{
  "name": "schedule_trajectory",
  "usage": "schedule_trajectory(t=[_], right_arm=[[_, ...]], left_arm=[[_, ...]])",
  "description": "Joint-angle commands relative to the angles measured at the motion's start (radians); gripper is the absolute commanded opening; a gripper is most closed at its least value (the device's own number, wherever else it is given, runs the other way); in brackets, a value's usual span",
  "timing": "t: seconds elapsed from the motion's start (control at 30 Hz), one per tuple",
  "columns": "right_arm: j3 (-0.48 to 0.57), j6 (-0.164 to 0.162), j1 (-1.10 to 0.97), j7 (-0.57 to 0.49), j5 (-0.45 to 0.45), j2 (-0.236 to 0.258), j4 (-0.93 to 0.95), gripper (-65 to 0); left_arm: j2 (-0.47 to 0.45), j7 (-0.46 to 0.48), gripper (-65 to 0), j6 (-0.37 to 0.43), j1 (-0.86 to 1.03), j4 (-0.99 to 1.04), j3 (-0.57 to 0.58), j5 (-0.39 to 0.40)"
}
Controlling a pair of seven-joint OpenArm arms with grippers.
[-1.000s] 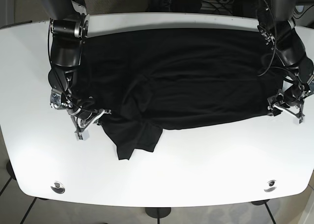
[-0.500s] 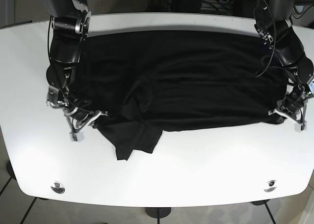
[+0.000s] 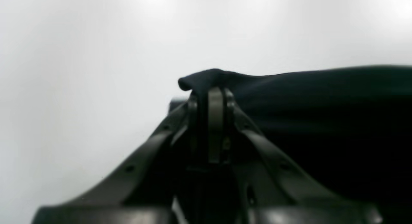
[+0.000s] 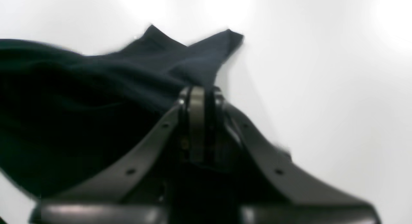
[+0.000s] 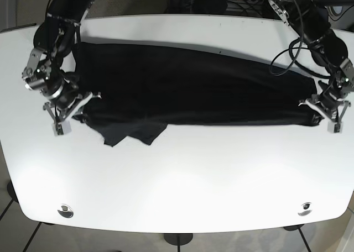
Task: Fold the T-shirt properly
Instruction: 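Fold the grasped shirt section over toward the collar with both grippers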
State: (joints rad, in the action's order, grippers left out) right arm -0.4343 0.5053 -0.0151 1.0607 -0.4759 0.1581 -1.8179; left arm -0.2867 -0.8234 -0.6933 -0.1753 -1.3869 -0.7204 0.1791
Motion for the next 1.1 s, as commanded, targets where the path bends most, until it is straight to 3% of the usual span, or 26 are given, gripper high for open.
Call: schedule_trajectory(t=[0.03, 0.4, 0.43, 0.47, 0.5, 0.53, 0.6, 0.67, 0.77, 0.87, 1.1], right_arm=[[-0.004, 0.006, -0.036, -0.010, -0.013, -0.004, -0.041, -63.4], [-0.004, 0.006, -0.257, -0.044, -0.005, -0.010, -0.099, -61.7], [-0.004, 0.006, -0.266, -0.044, -0.004, -0.010, -0.099, -58.7], [-0.004, 0.006, -0.274, -0.046, -0.004, -0.010, -0.099, -52.8], [-0.004, 0.006, -0.283, -0.046, -0.004, -0.010, -0.101, -45.8], [-0.013, 0.006, -0.294, -0.049, -0.013, -0.010, -0.110, -34.1], [-0.065, 0.013, -0.291, -0.049, -0.033, -0.012, -0.142, -21.4], [-0.076, 0.010, -0.263, -0.047, -0.080, -0.007, -0.144, -13.3], [-0.070, 0.005, -0.188, -0.041, -0.082, -0.004, -0.141, -11.9], [-0.011, 0.005, -0.092, -0.041, -0.013, -0.009, -0.085, -11.9], [0.091, 0.005, 0.132, -0.050, 0.035, -0.010, 0.320, -11.9]], left_arm=[[-0.021, 0.025, -65.0, 0.002, 0.004, -0.021, 0.002, 0.015], [-0.044, 0.029, -65.0, 0.002, 0.162, -0.016, 0.006, 0.009], [-0.050, 0.028, -65.0, 0.002, 0.167, -0.016, 0.006, 0.009], [-0.058, 0.025, -60.6, 0.002, 0.167, -0.016, 0.008, 0.009], [-0.056, 0.025, -53.6, 0.007, 0.167, -0.016, 0.008, 0.009], [-0.056, 0.023, -41.5, 0.010, 0.167, -0.016, 0.006, 0.009], [-0.056, 0.023, -29.2, 0.010, 0.167, -0.027, 0.008, 0.012], [-0.056, 0.022, -28.2, 0.010, 0.164, -0.070, 0.008, 0.012], [-0.050, 0.022, -29.0, 0.005, 0.165, -0.179, 0.009, 0.013], [-0.021, 0.022, -29.0, 0.005, 0.167, -0.273, 0.025, 0.013], [0.010, 0.026, -29.4, 0.011, 0.201, -0.227, 0.170, 0.009]])
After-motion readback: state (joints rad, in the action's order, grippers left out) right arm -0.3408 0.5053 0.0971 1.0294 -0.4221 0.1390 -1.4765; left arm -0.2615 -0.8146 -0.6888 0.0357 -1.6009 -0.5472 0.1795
